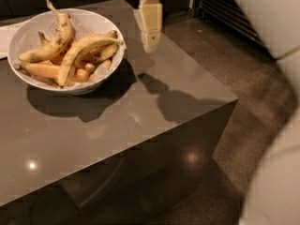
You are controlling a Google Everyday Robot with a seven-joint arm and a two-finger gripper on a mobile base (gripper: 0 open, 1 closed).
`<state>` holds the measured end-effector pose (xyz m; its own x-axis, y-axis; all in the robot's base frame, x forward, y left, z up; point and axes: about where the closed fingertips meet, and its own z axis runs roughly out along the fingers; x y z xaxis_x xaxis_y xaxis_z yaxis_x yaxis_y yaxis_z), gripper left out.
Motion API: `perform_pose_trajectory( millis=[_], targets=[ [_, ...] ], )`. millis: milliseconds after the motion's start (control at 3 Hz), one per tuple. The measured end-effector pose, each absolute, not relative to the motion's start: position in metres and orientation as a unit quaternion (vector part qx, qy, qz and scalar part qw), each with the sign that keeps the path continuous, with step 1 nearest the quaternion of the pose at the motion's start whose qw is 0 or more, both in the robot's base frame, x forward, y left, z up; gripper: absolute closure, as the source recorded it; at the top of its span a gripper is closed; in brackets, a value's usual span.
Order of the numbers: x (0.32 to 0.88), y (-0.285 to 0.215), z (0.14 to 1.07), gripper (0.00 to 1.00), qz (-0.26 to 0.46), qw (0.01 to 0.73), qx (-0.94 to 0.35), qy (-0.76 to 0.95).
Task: Pick banana from white bowl
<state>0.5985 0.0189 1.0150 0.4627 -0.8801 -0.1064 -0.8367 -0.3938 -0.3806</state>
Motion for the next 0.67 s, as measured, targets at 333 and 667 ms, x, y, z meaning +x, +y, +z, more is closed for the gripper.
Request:
perform_pose_trajectory(
  millis=[333,667],
  targets=[
    [0.613,0.059,1.015,0.0,-0.041,0.193,-0.859,0.473],
    [0.626,0.09,1.014,0.04,-0.035,0.199,-0.873,0.445]
  ],
)
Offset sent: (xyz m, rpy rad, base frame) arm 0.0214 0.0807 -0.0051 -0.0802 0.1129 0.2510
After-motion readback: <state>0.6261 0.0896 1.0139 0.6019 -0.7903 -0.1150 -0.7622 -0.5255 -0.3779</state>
